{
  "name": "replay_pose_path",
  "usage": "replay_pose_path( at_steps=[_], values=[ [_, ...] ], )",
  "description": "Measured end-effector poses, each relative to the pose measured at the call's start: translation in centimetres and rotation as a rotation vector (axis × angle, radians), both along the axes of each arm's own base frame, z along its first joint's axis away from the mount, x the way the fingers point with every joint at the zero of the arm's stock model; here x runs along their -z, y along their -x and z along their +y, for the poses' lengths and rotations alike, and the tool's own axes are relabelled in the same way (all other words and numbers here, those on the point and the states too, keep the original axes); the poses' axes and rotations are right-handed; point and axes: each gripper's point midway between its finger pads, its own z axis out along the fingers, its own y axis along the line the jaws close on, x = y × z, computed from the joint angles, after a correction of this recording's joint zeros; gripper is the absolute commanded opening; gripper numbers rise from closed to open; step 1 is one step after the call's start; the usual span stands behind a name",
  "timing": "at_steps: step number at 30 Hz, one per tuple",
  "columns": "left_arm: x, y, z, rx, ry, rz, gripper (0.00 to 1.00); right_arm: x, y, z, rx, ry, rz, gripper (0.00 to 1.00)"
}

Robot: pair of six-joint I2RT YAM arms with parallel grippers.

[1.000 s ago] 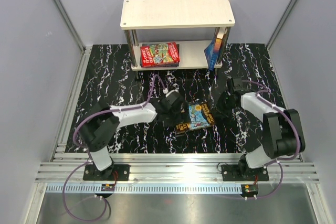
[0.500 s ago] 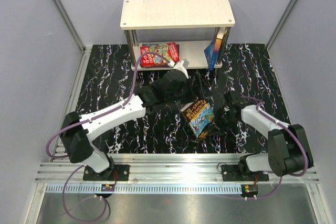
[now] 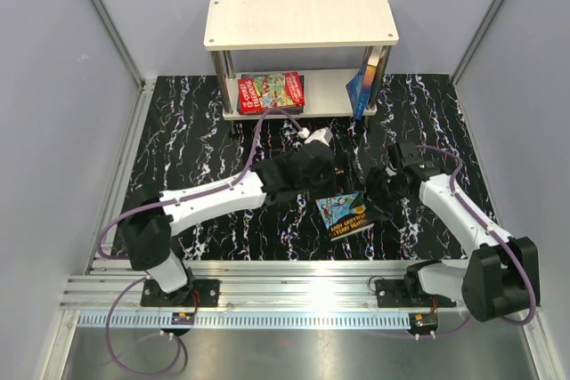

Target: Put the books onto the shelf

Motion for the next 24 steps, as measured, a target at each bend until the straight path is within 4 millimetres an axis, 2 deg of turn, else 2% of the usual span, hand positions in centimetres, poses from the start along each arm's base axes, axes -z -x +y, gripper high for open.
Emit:
replay_pose_path(
  at_steps=[2, 5, 9, 12, 16, 19, 21, 24],
  values=[
    [0.9, 0.3, 1.8, -0.033, -0.040, 0.000, 0.94, -0.2, -1.0, -0.3, -0.006, 0.032, -0.008, 0.60],
    [2.7, 0.9, 4.6, -0.078, -0.091, 0.015, 0.96, 0.3, -3.5, -0.6, -0.024, 0.094, 0.004, 0.61],
    [6.6, 1.8, 6.3, -0.104, -0.161, 0.073, 0.97, 2.3, -7.0, -1.6, -0.028, 0.165, 0.031, 0.64],
    [9.8, 2.0, 6.5, -0.113, -0.208, 0.109, 0.97, 4.2, -8.9, -3.2, -0.009, 0.209, 0.062, 0.64],
    [12.6, 1.7, 5.9, -0.126, -0.227, 0.141, 0.97, 6.7, -10.1, -5.1, 0.009, 0.235, 0.100, 0.63],
    [14.2, 1.3, 5.1, -0.138, -0.216, 0.167, 0.97, 8.2, -10.2, -4.5, -0.003, 0.202, 0.110, 0.63],
    [15.0, 1.0, 4.7, -0.147, -0.200, 0.186, 0.96, 8.3, -9.9, -3.7, 0.001, 0.156, 0.109, 0.63],
    [14.6, 0.3, 3.9, -0.153, -0.150, 0.186, 0.96, 8.0, -9.4, -2.6, 0.007, 0.109, 0.086, 0.62]
  ],
)
